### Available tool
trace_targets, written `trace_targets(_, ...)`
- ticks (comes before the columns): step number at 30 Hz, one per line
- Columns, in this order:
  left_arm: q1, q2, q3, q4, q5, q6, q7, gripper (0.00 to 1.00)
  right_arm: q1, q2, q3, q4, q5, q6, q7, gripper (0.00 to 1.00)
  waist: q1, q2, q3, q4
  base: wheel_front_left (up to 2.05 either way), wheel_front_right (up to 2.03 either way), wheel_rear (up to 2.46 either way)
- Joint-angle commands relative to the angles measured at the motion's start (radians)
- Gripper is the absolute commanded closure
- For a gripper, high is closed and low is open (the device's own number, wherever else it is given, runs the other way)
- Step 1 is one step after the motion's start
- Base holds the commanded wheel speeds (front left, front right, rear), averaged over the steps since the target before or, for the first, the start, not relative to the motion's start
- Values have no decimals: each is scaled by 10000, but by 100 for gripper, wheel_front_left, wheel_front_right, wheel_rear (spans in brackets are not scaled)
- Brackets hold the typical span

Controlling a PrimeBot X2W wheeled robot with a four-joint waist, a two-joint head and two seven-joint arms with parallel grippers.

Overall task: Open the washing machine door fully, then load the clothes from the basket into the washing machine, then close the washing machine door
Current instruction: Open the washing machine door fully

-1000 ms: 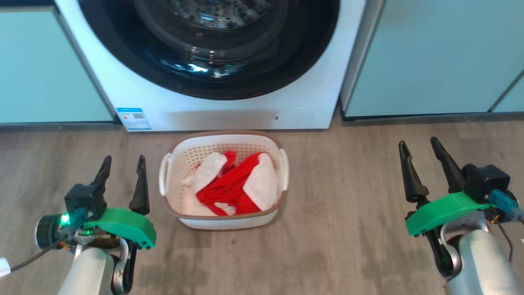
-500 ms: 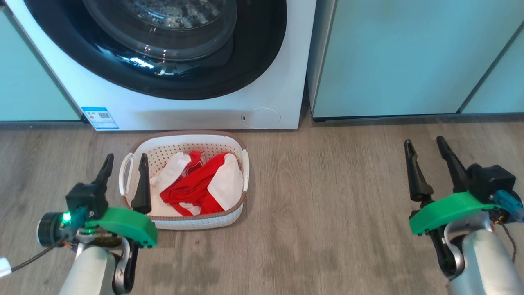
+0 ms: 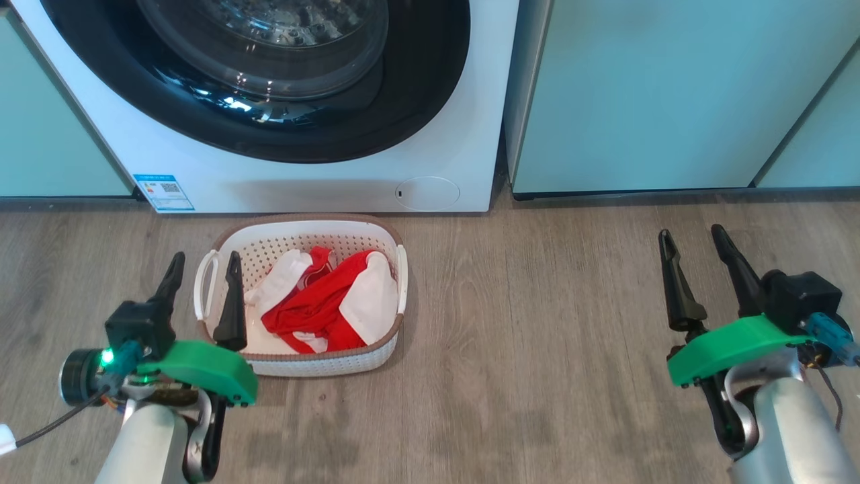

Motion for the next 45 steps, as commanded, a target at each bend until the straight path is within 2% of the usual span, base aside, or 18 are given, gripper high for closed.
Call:
trace_targets(1, -603, 285, 294, -284, -26, -2, -124, 0, -465, -30, 237, -292, 98, -2, -106, 0, 0, 0, 3, 0, 0, 0, 0)
trace_targets(14, -588, 286, 219, -286, -89, 64, -147, 0, -444, -28, 221, -325, 109, -2, -128, 0, 0, 0, 15, 29, 0, 0, 0)
trace_targets(15, -591, 289, 213, -290, -95, 66, -148, 0, -453, -20, 212, -341, 162, -2, -157, 68, 0, 0, 25, 30, 0, 0, 0)
trace_targets(16, -596, 293, 210, -296, -102, 68, -150, 0, -456, -18, 217, -343, 188, -2, -155, 100, 0, 0, 37, 32, 0, 0, 0)
trace_targets(26, -656, 305, 210, -432, -178, 93, -166, 0, -605, -69, 224, -352, 437, -2, -92, 100, 0, 0, 236, 13, 0, 0, 0)
trace_targets(32, -842, 315, 138, -614, -126, 130, -167, 0, -1135, -68, 118, -174, 1220, -2, 40, 100, 0, 0, 627, 27, 0, 0, 0)
trace_targets(37, -1196, 281, 69, -919, -118, 133, -159, 0, -2020, -55, -110, 134, 3376, -2, 463, 100, 0, 0, 1310, 117, 0, 0, 0)
trace_targets(45, -2007, 189, -64, -1454, -33, 94, -176, 0, -4131, -583, -659, 1055, 6519, -2, 1342, 100, 0, 0, 2770, 450, 0, 0, 0)
